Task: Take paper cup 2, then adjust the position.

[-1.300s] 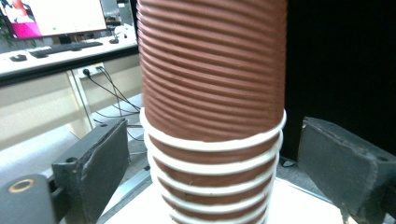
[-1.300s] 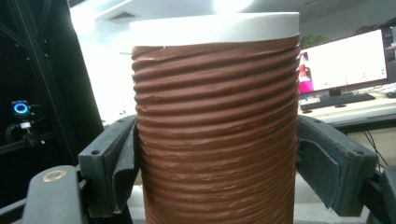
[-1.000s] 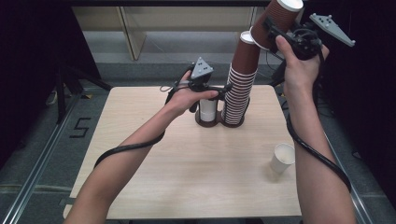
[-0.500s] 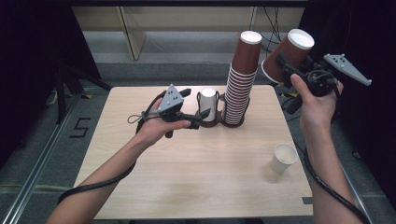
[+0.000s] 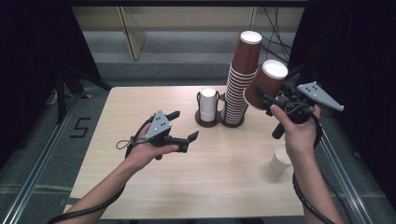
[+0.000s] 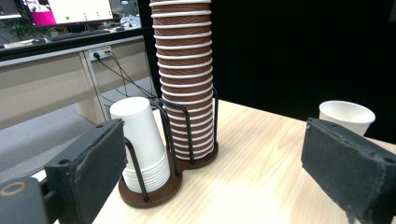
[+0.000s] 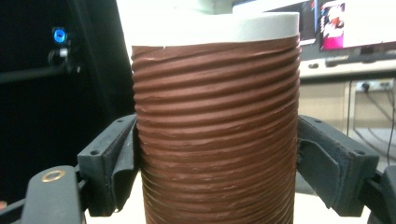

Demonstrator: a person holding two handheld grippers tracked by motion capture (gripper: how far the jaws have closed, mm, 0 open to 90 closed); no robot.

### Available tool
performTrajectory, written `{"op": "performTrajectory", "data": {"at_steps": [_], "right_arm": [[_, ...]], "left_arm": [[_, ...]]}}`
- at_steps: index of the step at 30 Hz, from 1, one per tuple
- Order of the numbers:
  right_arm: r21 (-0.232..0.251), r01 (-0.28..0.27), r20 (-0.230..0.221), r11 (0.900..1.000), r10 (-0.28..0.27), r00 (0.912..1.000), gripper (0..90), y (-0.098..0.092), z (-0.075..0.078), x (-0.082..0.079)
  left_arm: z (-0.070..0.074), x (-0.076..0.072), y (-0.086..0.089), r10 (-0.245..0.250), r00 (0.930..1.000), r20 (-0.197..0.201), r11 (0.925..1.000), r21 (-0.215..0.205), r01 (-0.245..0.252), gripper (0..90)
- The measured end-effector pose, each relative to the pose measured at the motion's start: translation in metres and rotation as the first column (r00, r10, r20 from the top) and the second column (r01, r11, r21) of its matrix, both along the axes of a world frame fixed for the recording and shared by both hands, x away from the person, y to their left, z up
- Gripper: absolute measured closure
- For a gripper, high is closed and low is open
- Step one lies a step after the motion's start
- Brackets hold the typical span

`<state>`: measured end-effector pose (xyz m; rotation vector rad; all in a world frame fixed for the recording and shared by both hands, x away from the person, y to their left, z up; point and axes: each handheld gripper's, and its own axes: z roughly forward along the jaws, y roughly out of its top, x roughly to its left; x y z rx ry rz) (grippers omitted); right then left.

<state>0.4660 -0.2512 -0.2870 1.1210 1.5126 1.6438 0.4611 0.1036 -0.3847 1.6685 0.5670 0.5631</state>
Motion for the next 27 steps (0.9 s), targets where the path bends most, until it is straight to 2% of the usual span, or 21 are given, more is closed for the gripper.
{"op": "performTrajectory", "data": {"at_steps": [1,2,3,4,5,6,7,8,9,11,13,17,20,21,22,24,25,26,27], "right_arm": [[0.001,-0.017,-0.028,1.000,0.017,0.9995,19.1,0.005,-0.011,-0.005],[-0.011,-0.020,-0.035,1.000,0.019,0.9992,19.1,0.006,-0.017,-0.007],[-0.013,-0.024,-0.045,1.000,0.024,0.9987,19.1,0.009,-0.023,-0.010],[-0.013,-0.024,-0.045,1.000,0.024,0.9987,19.1,0.009,-0.023,-0.010],[0.004,-0.047,-0.071,0.999,0.047,0.9963,19.1,0.014,-0.034,-0.013],[0.004,-0.047,-0.071,0.999,0.047,0.9963,19.1,0.014,-0.034,-0.013],[0.001,-0.061,-0.085,0.998,0.061,0.9946,19.0,0.020,-0.046,-0.014],[0.001,-0.061,-0.085,0.998,0.061,0.9946,19.0,0.020,-0.046,-0.014],[0.007,-0.086,-0.117,0.996,0.086,0.9894,18.9,0.027,-0.055,-0.016],[0.005,-0.092,-0.122,0.996,0.092,0.9883,18.8,0.030,-0.059,-0.016],[0.023,-0.124,-0.154,0.992,0.126,0.9800,18.7,0.040,-0.070,-0.018],[0.011,-0.151,-0.170,0.989,0.150,0.9739,18.6,0.047,-0.082,-0.022],[0.023,-0.150,-0.194,0.988,0.152,0.9692,18.6,0.048,-0.088,-0.025],[0.045,-0.144,-0.215,0.989,0.151,0.9649,18.6,0.049,-0.094,-0.028],[0.019,-0.144,-0.208,0.989,0.145,0.9674,18.6,0.047,-0.098,-0.028],[0.029,-0.147,-0.218,0.989,0.150,0.9644,18.6,0.047,-0.102,-0.030],[0.026,-0.144,-0.220,0.989,0.147,0.9644,18.6,0.047,-0.105,-0.031],[0.041,-0.141,-0.241,0.989,0.146,0.9593,18.6,0.047,-0.113,-0.035],[0.036,-0.139,-0.244,0.990,0.144,0.9591,18.6,0.047,-0.116,-0.036]], "left_arm": [[-0.005,-0.005,0.001,0.000,1.0000,-0.006,1.0000,0.001,0.000,6.5],[-0.005,-0.005,0.001,0.000,1.0000,-0.006,1.0000,0.001,0.000,6.5],[-0.011,-0.008,0.003,0.003,0.9999,-0.010,1.0000,0.009,-0.003,6.5],[-0.011,-0.008,0.003,0.003,0.9999,-0.010,1.0000,0.009,-0.003,6.5],[-0.016,-0.010,0.004,0.006,0.9999,-0.010,0.9998,0.019,-0.006,6.5],[-0.016,-0.010,0.004,0.006,0.9999,-0.010,0.9998,0.019,-0.006,6.5],[-0.018,-0.010,0.004,0.003,0.9999,-0.013,0.9998,0.019,-0.003,6.5],[-0.019,-0.011,0.004,0.004,0.9999,-0.012,0.9998,0.021,-0.004,6.5],[-0.021,-0.013,0.004,0.004,1.0000,-0.005,0.9997,0.023,-0.004,6.4],[-0.025,-0.014,0.004,0.004,1.0000,-0.002,0.9997,0.024,-0.004,6.0],[-0.031,-0.017,0.004,-0.005,0.9999,-0.009,0.9991,0.041,0.006,4.7],[-0.038,-0.022,0.001,-0.014,0.9998,-0.011,0.9985,0.052,0.014,3.5],[-0.041,-0.024,-0.001,-0.019,0.9997,-0.017,0.9986,0.049,0.019,3.2],[-0.045,-0.028,-0.004,-0.030,0.9994,-0.016,0.9982,0.052,0.031,3.1],[-0.048,-0.030,-0.005,-0.036,0.9992,-0.017,0.9977,0.056,0.037,3.1],[-0.051,-0.032,-0.007,-0.043,0.9989,-0.019,0.9972,0.061,0.044,2.9],[-0.054,-0.034,-0.009,-0.045,0.9987,-0.024,0.9974,0.056,0.046,2.9],[-0.059,-0.039,-0.011,-0.058,0.9979,-0.030,0.9965,0.058,0.059,2.8],[-0.061,-0.041,-0.013,-0.061,0.9975,-0.035,0.9962,0.060,0.063,2.8]]}}
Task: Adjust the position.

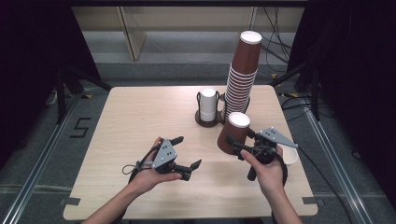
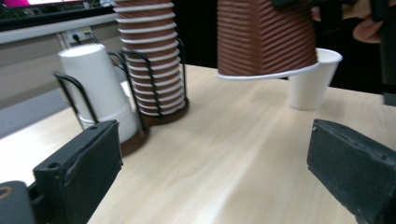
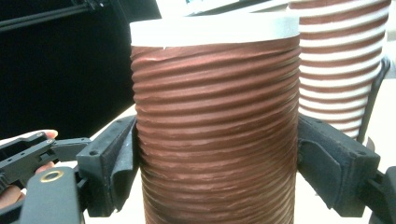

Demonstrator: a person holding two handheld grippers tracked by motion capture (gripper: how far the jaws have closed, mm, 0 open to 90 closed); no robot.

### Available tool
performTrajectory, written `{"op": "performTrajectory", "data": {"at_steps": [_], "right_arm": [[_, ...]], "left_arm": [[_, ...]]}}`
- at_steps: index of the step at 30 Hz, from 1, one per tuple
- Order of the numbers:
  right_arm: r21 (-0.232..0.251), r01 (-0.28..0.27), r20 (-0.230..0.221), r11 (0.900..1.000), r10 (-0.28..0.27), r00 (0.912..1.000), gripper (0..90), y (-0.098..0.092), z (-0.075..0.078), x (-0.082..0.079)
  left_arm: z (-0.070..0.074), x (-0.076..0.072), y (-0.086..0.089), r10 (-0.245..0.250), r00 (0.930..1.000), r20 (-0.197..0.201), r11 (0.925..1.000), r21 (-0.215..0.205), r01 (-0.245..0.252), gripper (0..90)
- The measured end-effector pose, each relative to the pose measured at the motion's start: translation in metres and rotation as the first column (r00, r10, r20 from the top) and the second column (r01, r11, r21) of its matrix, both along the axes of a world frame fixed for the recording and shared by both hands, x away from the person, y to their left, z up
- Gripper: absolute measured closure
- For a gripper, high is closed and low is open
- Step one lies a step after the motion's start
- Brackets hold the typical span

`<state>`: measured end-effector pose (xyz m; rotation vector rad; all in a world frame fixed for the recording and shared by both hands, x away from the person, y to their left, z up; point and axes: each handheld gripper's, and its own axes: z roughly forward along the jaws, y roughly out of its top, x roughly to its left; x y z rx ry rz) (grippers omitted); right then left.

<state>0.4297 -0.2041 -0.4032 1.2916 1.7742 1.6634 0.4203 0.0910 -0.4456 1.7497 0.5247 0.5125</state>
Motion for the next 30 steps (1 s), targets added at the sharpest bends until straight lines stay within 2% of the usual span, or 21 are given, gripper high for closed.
{"op": "performTrajectory", "data": {"at_steps": [3,4,8,9,10,12,14,16,17,18,19,20,21,22,25,26,28,30], "right_arm": [[0.017,-0.006,-0.013,1.000,0.006,0.9999,18.6,0.001,-0.007,-0.002],[0.039,-0.013,-0.036,0.999,0.014,0.9993,18.6,0.003,-0.014,-0.003],[0.031,-0.005,-0.054,0.999,0.007,0.9985,18.6,0.002,-0.021,-0.003],[0.041,-0.001,-0.057,0.999,0.003,0.9984,18.6,0.002,-0.024,-0.003],[0.064,-0.007,-0.080,0.998,0.012,0.9968,18.6,0.002,-0.028,-0.004],[0.067,-0.008,-0.073,0.998,0.013,0.9972,18.6,0.001,-0.031,-0.002],[0.126,-0.003,-0.101,0.992,0.016,0.9948,18.6,0.001,-0.037,0.001],[0.126,0.002,-0.109,0.992,0.012,0.9939,18.6,0.001,-0.038,0.001],[0.147,0.006,-0.128,0.989,0.013,0.9917,18.6,0.001,-0.039,0.001],[0.200,-0.007,-0.141,0.980,0.036,0.9893,18.6,0.003,-0.043,0.002],[0.200,-0.007,-0.141,0.980,0.036,0.9893,18.6,0.003,-0.043,0.002],[0.234,0.003,-0.181,0.972,0.041,0.9827,18.6,0.003,-0.045,0.002],[0.234,0.003,-0.181,0.972,0.041,0.9827,18.6,0.003,-0.045,0.002],[0.280,0.000,-0.203,0.960,0.059,0.9773,18.6,0.003,-0.048,0.003],[0.291,-0.001,-0.202,0.957,0.063,0.9774,18.6,0.004,-0.051,0.004],[0.293,0.005,-0.209,0.956,0.059,0.9760,18.6,0.004,-0.052,0.005],[0.292,0.010,-0.222,0.956,0.057,0.9733,18.6,0.006,-0.053,0.006],[0.288,0.003,-0.215,0.958,0.061,0.9748,18.6,0.005,-0.053,0.006]], "left_arm": [[-0.004,-0.003,-0.002,-0.006,1.0000,-0.005,1.0000,0.000,0.006,2.8],[-0.006,-0.005,-0.004,-0.012,0.9999,-0.007,0.9999,0.004,0.012,2.8],[-0.010,-0.006,-0.008,-0.027,0.9995,-0.017,0.9995,0.014,0.027,2.8],[-0.011,-0.007,-0.009,-0.035,0.9990,-0.026,0.9991,0.025,0.035,2.7],[-0.014,-0.006,-0.013,-0.049,0.9983,-0.032,0.9982,0.034,0.050,2.5],[-0.015,-0.005,-0.015,-0.051,0.9979,-0.039,0.9979,0.037,0.053,2.5],[-0.017,-0.004,-0.022,-0.064,0.9965,-0.054,0.9970,0.039,0.067,2.6],[-0.017,-0.003,-0.025,-0.069,0.9960,-0.057,0.9969,0.033,0.071,2.6],[-0.017,-0.002,-0.028,-0.071,0.9957,-0.059,0.9970,0.027,0.073,2.6],[-0.016,-0.001,-0.031,-0.073,0.9952,-0.064,0.9968,0.027,0.075,2.6],[-0.016,-0.001,-0.033,-0.076,0.9949,-0.066,0.9966,0.028,0.078,2.6],[-0.016,0.001,-0.037,-0.076,0.9948,-0.068,0.9967,0.022,0.078,2.5],[-0.016,0.001,-0.037,-0.076,0.9948,-0.068,0.9967,0.022,0.078,2.5],[-0.016,0.002,-0.039,-0.076,0.9945,-0.072,0.9967,0.021,0.078,2.4],[-0.015,0.004,-0.044,-0.078,0.9944,-0.071,0.9963,0.030,0.080,2.1],[-0.014,0.007,-0.047,-0.083,0.9946,-0.063,0.9963,0.020,0.084,1.9],[-0.012,0.009,-0.048,-0.084,0.9940,-0.071,0.9962,0.018,0.085,1.8],[-0.013,0.010,-0.050,-0.087,0.9936,-0.072,0.9961,0.010,0.088,1.8]]}}
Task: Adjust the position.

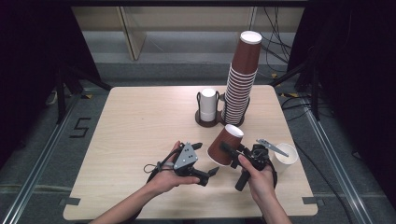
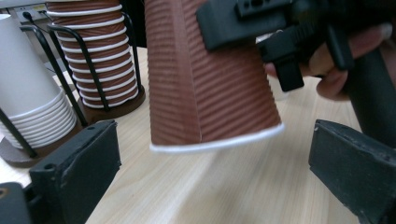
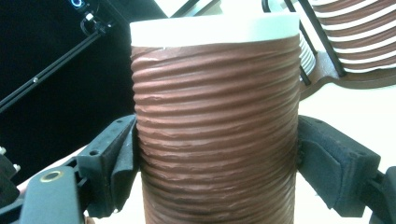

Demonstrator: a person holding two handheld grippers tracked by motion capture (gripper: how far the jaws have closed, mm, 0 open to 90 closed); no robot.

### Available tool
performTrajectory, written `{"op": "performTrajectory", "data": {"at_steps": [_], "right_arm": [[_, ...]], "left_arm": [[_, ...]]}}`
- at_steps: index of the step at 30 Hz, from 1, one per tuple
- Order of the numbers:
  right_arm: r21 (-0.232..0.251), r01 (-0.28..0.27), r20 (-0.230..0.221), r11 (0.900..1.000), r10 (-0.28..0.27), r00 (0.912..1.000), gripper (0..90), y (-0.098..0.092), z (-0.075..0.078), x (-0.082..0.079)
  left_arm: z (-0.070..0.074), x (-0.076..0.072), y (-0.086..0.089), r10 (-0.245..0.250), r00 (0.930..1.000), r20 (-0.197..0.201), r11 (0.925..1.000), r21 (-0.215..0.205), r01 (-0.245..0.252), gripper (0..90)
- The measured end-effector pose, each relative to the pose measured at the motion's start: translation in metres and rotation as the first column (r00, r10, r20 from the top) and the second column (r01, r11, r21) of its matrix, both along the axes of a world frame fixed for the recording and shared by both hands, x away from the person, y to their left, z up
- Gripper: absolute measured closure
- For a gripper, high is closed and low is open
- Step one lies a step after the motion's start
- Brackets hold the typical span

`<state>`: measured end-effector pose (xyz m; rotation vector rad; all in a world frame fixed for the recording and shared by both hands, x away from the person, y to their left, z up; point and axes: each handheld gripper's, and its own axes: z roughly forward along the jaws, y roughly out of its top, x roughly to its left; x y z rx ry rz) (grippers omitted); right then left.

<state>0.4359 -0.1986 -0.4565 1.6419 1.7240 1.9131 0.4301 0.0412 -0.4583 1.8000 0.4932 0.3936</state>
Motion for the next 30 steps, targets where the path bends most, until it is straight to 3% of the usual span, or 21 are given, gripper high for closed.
{"op": "performTrajectory", "data": {"at_steps": [11,16,20,22,30], "right_arm": [[-0.021,0.012,-0.021,1.000,-0.013,0.9997,18.6,0.004,-0.003,-0.002],[0.000,-0.024,-0.007,1.000,0.024,0.9997,18.6,0.008,-0.004,-0.002],[0.003,-0.020,-0.027,1.000,0.020,0.9995,18.6,0.009,-0.003,-0.004],[0.006,-0.027,-0.003,1.000,0.027,0.9996,18.6,0.008,-0.004,-0.003],[0.007,-0.018,-0.008,1.000,0.018,0.9998,18.6,0.009,-0.002,-0.004]], "left_arm": [[-0.002,0.010,-0.011,-0.015,0.9996,-0.024,0.9998,0.015,0.016,1.8],[-0.004,0.012,-0.013,-0.017,0.9996,-0.025,0.9995,0.027,0.017,1.8],[-0.006,0.014,-0.015,-0.013,0.9995,-0.028,0.9995,0.027,0.014,2.0],[-0.007,0.015,-0.016,-0.018,0.9995,-0.025,0.9994,0.029,0.019,2.1],[-0.008,0.016,-0.023,-0.023,0.9989,-0.040,0.9994,0.024,0.024,1.9]]}}
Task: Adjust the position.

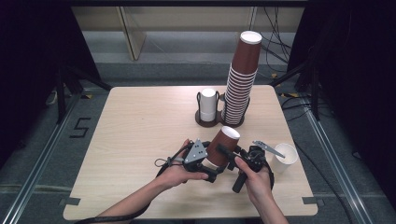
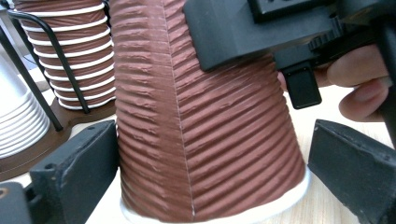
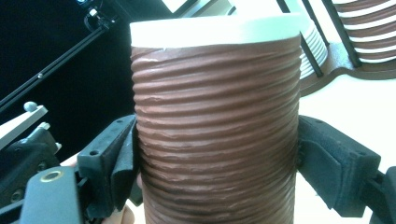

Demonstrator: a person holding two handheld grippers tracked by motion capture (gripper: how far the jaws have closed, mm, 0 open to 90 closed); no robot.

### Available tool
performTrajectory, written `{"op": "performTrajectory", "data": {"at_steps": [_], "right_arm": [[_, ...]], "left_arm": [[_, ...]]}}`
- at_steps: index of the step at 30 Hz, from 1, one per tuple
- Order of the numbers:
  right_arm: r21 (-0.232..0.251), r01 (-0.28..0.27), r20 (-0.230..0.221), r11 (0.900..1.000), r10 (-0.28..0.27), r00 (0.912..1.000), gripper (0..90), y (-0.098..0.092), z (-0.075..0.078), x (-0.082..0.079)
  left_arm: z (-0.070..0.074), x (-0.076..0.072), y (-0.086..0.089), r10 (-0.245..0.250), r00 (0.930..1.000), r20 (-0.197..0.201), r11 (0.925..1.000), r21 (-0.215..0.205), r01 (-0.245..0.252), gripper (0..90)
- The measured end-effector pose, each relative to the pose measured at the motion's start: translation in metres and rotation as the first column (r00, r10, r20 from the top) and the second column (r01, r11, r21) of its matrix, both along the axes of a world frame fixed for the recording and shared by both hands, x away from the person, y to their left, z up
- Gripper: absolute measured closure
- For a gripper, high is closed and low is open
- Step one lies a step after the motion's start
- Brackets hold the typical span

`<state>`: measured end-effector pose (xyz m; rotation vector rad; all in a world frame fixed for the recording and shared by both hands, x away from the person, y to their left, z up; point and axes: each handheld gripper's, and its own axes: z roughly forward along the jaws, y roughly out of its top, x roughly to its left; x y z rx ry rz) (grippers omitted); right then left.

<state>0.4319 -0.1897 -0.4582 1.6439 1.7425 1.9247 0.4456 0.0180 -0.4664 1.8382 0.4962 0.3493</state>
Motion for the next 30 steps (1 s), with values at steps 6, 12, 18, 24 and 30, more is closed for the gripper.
{"op": "performTrajectory", "data": {"at_steps": [6,12,18,24,30], "right_arm": [[0.014,0.001,0.006,1.000,-0.001,1.0000,18.5,-0.0003,0.0003,-0.0010],[0.016,0.000,0.011,1.000,0.000,0.9999,18.0,-0.0004,0.0017,-0.0024],[0.020,-0.005,0.012,1.000,0.005,0.9999,17.1,-0.0009,0.0030,-0.0030],[0.014,-0.005,0.012,1.000,0.005,0.9999,16.6,-0.0006,0.0034,-0.0030],[0.001,-0.003,0.027,1.000,0.003,0.9996,15.5,-0.0001,0.0044,-0.0032]], "left_arm": [[0.0003,0.0028,-0.0020,0.002,1.0000,-0.008,0.9999,-0.010,-0.002,2.5],[0.0026,0.0028,-0.0013,-0.001,0.9999,-0.015,0.9999,-0.012,0.000,4.4],[0.0050,0.0020,-0.0009,0.010,0.9998,-0.015,0.9999,-0.012,-0.010,8.7],[0.0056,0.0019,-0.0013,0.013,0.9997,-0.018,0.9999,-0.007,-0.013,9.8],[0.0063,0.0016,-0.0009,0.003,1.0000,-0.003,1.0000,-0.008,-0.003,12.0]]}}
